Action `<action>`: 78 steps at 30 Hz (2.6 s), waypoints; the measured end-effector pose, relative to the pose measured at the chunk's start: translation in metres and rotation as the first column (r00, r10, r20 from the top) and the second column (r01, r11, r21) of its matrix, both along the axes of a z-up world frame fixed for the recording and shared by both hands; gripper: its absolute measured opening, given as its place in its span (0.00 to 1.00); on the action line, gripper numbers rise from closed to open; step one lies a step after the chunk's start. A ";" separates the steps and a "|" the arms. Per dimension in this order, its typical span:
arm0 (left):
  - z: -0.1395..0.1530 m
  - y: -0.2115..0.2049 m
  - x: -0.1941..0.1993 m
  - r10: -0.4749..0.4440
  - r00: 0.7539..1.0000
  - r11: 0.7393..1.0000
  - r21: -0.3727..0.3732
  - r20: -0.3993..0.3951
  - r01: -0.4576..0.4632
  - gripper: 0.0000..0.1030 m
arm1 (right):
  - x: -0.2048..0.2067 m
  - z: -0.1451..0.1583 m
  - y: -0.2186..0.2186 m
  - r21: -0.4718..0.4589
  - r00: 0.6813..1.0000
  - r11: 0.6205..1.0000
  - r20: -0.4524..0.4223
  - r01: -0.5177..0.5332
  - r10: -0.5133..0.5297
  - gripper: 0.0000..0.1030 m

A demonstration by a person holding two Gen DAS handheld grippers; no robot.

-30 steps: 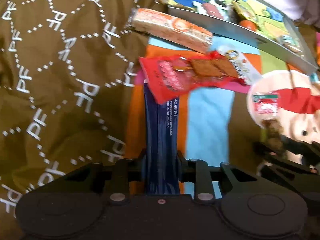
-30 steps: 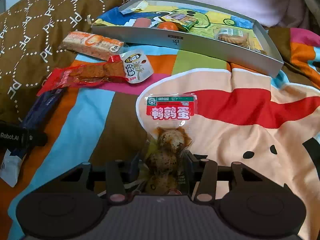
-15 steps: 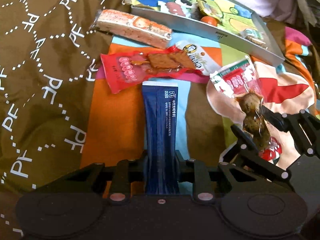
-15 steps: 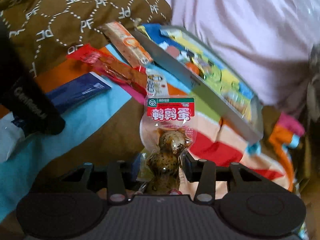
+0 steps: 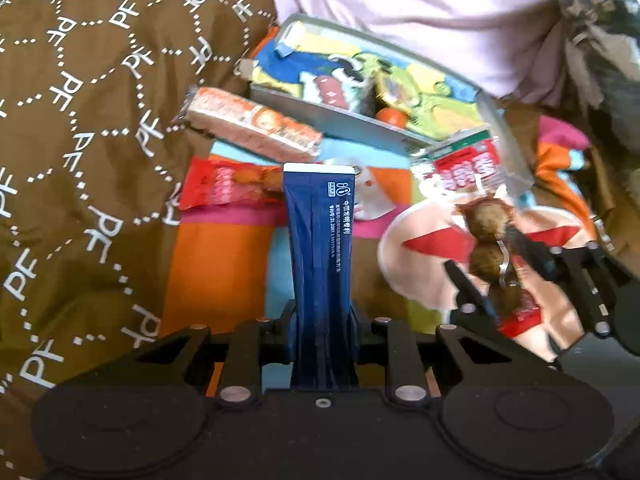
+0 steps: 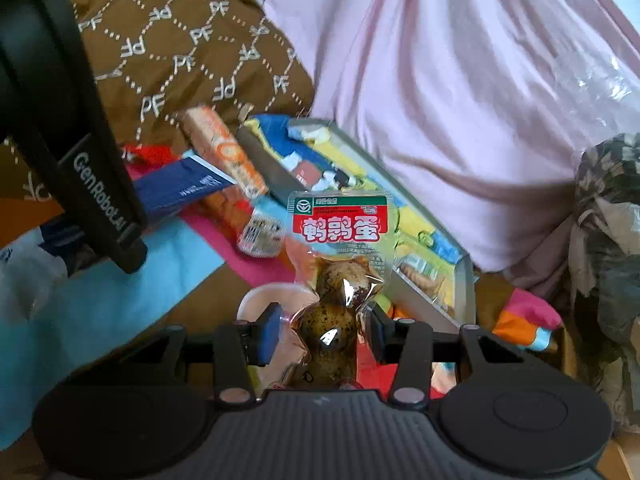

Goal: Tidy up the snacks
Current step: 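Carry the blue stick snack with the left tool while the right carries the egg pack over the tray, then lower both snacks into the tray and open both tools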

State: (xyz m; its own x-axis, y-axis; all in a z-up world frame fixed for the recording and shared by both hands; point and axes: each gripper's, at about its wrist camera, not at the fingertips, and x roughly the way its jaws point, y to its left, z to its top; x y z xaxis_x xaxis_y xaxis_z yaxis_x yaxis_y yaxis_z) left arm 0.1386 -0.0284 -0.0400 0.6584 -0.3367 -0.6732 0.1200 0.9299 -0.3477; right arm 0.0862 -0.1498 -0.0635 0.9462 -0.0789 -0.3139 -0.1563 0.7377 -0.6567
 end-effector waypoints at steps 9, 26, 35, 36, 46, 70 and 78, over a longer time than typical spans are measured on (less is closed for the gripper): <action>0.038 -0.011 0.026 0.026 0.991 0.999 0.025 0.129 -0.030 0.25 | 0.012 0.026 -0.017 0.084 0.990 0.995 0.125 0.050 -0.060 0.48; 0.105 -0.104 0.181 0.040 0.962 0.999 -0.014 0.269 -0.038 0.26 | 0.109 0.077 -0.113 0.386 0.937 0.914 0.256 0.127 -0.238 0.48; 0.088 -0.141 0.236 0.021 0.981 0.999 0.040 0.195 -0.030 0.26 | 0.152 0.075 -0.141 0.474 0.946 0.864 0.169 0.167 -0.276 0.48; 0.085 -0.142 0.241 0.014 0.984 0.999 0.041 0.179 -0.021 0.26 | 0.156 0.074 -0.142 0.475 0.949 0.863 0.157 0.171 -0.274 0.48; 0.061 -0.167 0.260 -0.050 0.993 0.987 0.154 0.109 0.033 0.26 | 0.186 0.062 -0.160 0.552 0.966 0.804 -0.007 0.220 -0.259 0.50; 0.090 -0.161 0.238 -0.018 0.980 0.984 0.179 0.200 -0.018 0.73 | 0.177 0.073 -0.166 0.586 0.978 0.796 0.030 0.151 -0.208 0.88; 0.124 -0.147 0.199 0.010 0.942 0.979 0.190 0.335 -0.078 0.97 | 0.149 0.098 -0.168 0.626 0.964 0.772 0.122 0.109 -0.236 1.00</action>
State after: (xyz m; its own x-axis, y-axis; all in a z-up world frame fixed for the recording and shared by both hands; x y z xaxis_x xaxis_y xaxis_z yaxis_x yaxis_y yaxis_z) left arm 0.3378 -0.1759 0.0842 0.8660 -0.1850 -0.4646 0.1539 0.9826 -0.1043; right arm 0.2349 -0.3174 0.0340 0.9796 -0.0986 -0.1753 0.0888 0.9941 -0.0627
